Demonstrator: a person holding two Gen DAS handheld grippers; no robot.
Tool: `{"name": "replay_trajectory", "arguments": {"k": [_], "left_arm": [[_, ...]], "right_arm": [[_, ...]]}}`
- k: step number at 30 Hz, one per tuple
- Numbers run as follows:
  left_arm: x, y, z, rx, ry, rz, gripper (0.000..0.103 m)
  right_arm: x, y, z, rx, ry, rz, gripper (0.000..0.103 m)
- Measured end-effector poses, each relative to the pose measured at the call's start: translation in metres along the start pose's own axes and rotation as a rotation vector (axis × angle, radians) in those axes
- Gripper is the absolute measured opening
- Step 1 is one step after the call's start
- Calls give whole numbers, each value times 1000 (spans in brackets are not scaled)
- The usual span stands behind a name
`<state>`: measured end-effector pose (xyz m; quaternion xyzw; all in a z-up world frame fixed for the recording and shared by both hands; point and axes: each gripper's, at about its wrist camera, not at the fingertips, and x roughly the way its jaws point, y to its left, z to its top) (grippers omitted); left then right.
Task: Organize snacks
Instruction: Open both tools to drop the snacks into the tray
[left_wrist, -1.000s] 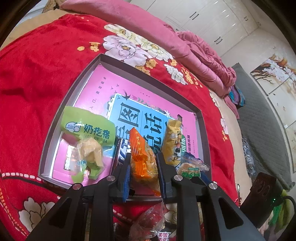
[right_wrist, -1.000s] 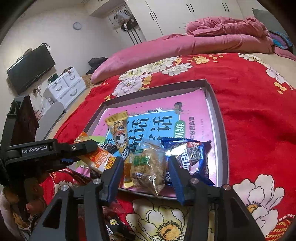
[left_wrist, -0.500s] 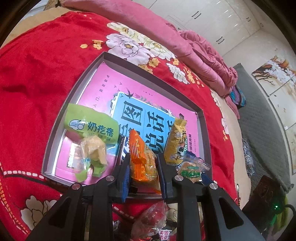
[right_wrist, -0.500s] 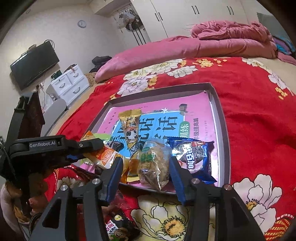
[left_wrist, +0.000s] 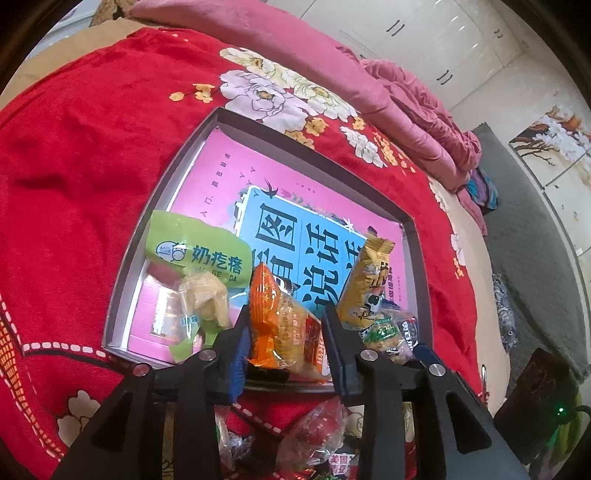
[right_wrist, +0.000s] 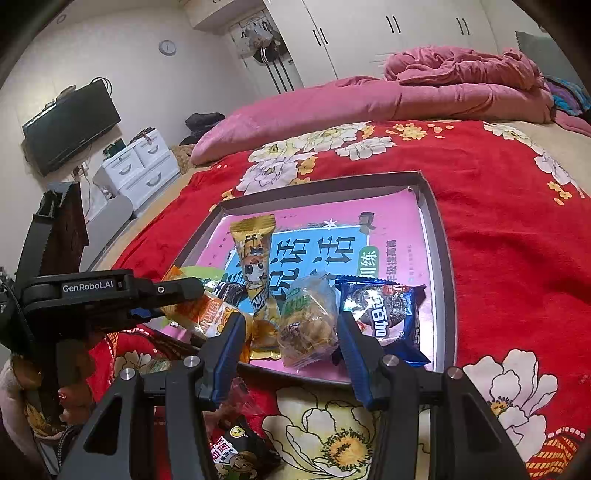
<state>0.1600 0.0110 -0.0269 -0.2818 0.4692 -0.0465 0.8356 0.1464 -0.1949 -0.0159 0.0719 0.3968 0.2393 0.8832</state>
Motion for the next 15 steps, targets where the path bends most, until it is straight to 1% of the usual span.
{"name": "replay_trajectory", "arguments": {"k": [7,9,15], "left_arm": [[-5,-3,1,12,-4,-1,50],[-6,-4,1,15,-4,4,51],[-10,-5,2,26,-19,26,57]], "right_arm": [[-3,-1,1,2,-15,-5,52],[-5,-1,2,-1,-22,-15,58],[-8,-2,3,2,-37,-30,59]]}}
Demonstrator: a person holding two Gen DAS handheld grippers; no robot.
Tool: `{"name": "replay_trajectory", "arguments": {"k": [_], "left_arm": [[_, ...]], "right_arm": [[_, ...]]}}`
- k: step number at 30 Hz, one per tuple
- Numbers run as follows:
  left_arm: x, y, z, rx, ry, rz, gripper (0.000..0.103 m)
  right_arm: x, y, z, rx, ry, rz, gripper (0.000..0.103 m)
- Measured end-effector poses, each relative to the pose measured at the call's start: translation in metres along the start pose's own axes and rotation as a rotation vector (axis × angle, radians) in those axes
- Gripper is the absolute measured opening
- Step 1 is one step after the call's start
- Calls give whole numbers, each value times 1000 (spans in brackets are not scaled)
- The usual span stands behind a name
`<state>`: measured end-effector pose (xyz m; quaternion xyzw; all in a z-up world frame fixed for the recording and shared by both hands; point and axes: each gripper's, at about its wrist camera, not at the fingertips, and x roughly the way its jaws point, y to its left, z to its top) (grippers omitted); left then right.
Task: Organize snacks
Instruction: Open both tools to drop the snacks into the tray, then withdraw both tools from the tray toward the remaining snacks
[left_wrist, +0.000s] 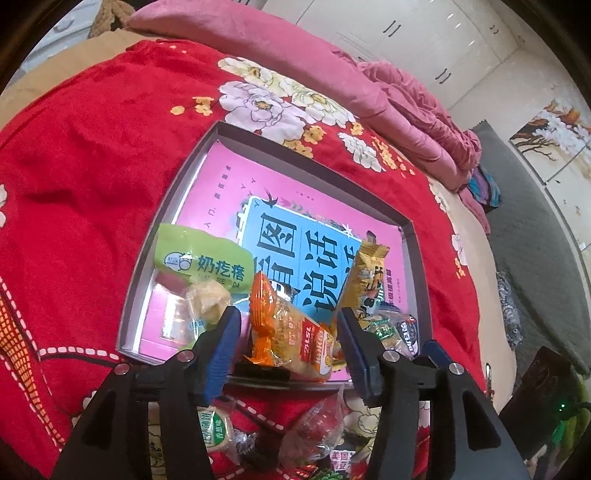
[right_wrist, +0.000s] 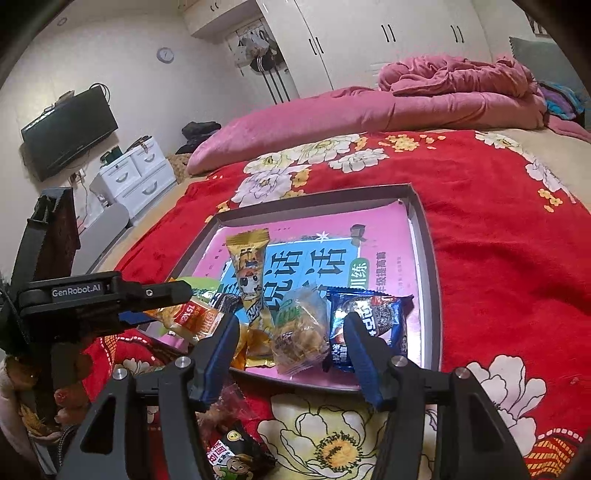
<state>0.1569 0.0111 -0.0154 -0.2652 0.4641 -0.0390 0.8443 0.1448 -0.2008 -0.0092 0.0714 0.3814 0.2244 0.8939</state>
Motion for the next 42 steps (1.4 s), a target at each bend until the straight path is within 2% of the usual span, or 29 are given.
{"name": "replay_trajectory", "arguments": {"k": [19,31,42], "left_arm": [[-23,-10,1,80,-48,25,69],[-39,-1,-1,69,-61,14,74],[-47,-6,-11,147,-48,78,75]], "right_arm": [[-10,-4,4,15,-44,-42,66],[-15,-5,4,14,-59,-33,68],[-21,4,3,-14,-70,-14,75]]}}
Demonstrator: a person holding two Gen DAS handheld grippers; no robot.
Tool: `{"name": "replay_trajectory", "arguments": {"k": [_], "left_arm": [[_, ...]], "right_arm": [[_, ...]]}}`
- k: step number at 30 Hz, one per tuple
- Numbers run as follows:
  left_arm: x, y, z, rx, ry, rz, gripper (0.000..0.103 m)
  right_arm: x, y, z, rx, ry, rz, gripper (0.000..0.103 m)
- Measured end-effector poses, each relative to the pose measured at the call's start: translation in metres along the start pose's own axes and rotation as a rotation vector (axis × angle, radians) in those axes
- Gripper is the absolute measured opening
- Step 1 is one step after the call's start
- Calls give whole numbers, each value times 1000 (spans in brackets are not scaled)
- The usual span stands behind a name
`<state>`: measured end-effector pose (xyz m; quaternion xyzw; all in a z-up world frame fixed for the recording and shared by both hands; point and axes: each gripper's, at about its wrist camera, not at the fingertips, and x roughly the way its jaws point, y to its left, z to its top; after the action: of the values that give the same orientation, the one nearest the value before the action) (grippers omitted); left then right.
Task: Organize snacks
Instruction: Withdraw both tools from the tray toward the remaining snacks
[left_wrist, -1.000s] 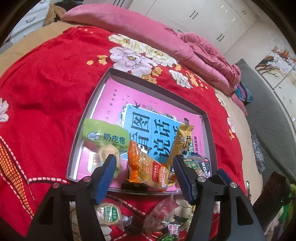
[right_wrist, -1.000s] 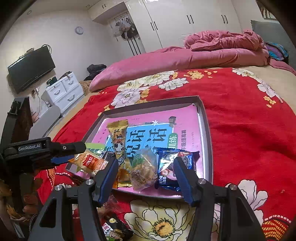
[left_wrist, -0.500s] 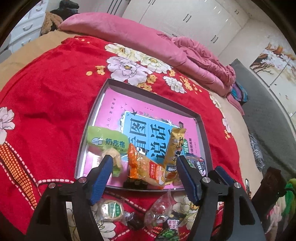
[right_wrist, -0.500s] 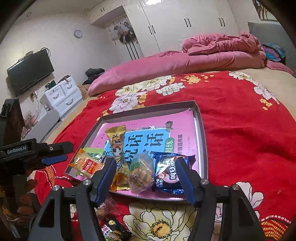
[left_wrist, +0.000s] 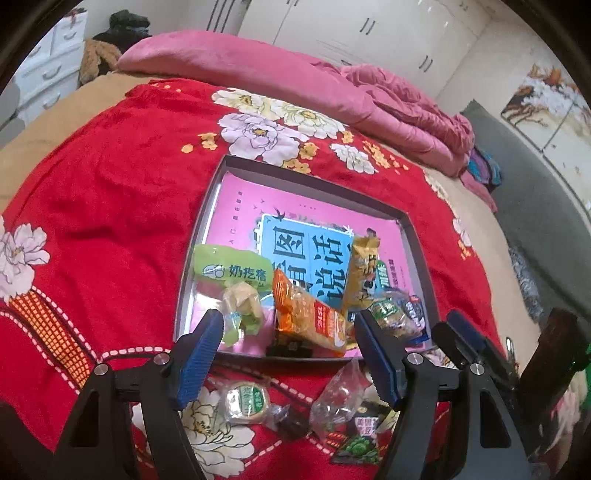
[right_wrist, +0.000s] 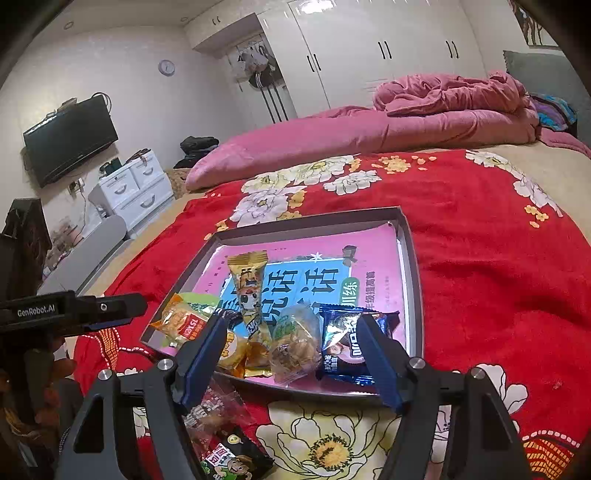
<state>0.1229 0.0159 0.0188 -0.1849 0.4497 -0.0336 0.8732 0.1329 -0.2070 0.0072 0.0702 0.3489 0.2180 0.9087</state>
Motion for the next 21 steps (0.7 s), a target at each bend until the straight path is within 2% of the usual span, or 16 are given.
{"name": "replay_trajectory", "arguments": {"k": [11,21], "left_arm": [[-7,-4,-10,77,6,80,76],[-9,-7,-18,112,21,104,76]], "right_arm": [[-2,6,-2,-23,-2,1,78],[-9,6,-1,-13,-18,38,85]]}}
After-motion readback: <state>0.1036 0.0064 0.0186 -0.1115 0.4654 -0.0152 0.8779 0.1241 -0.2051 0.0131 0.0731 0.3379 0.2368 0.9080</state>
